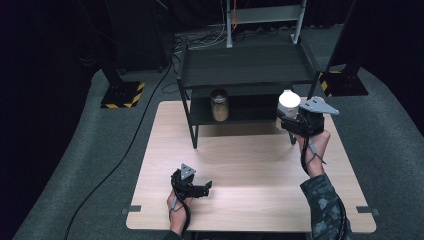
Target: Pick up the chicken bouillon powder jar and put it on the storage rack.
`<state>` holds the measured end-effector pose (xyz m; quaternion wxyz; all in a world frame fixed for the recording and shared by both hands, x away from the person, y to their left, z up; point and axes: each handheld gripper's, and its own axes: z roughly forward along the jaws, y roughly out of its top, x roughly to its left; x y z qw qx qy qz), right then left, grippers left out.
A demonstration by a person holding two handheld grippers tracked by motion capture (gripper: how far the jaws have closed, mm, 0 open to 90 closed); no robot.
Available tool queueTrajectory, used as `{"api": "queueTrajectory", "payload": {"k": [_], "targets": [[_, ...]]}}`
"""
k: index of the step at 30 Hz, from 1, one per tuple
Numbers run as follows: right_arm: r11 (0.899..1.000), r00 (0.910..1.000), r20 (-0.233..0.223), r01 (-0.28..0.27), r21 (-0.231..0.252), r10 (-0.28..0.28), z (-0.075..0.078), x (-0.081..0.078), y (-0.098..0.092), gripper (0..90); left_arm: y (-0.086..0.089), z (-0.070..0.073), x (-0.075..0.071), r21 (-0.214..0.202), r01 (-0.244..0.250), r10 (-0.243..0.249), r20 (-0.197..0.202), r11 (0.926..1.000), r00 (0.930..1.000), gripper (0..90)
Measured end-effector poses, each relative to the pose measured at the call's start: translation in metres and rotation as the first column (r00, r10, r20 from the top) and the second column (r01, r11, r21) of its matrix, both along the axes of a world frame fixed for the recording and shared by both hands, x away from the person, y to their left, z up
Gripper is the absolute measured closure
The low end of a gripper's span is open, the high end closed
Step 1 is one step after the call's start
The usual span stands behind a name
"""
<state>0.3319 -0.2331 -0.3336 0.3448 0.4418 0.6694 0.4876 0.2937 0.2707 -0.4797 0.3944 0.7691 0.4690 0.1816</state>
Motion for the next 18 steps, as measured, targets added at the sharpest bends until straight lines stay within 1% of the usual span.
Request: {"api": "queueTrajectory", "payload": {"k": [9,18], "targets": [[1.0,0.9999,-0.006,0.01,0.016,-0.01,-0.001,0.009,0.001,29.3,0.0,0.0,0.0,-0.003,0.001,-0.001,0.0,1.0,1.0,0.0],[1.0,1.0,-0.007,0.005,0.022,-0.005,0.002,0.018,0.005,29.3,0.001,0.0,0.0,-0.004,0.003,-0.003,0.0,1.0,1.0,0.0]]}}
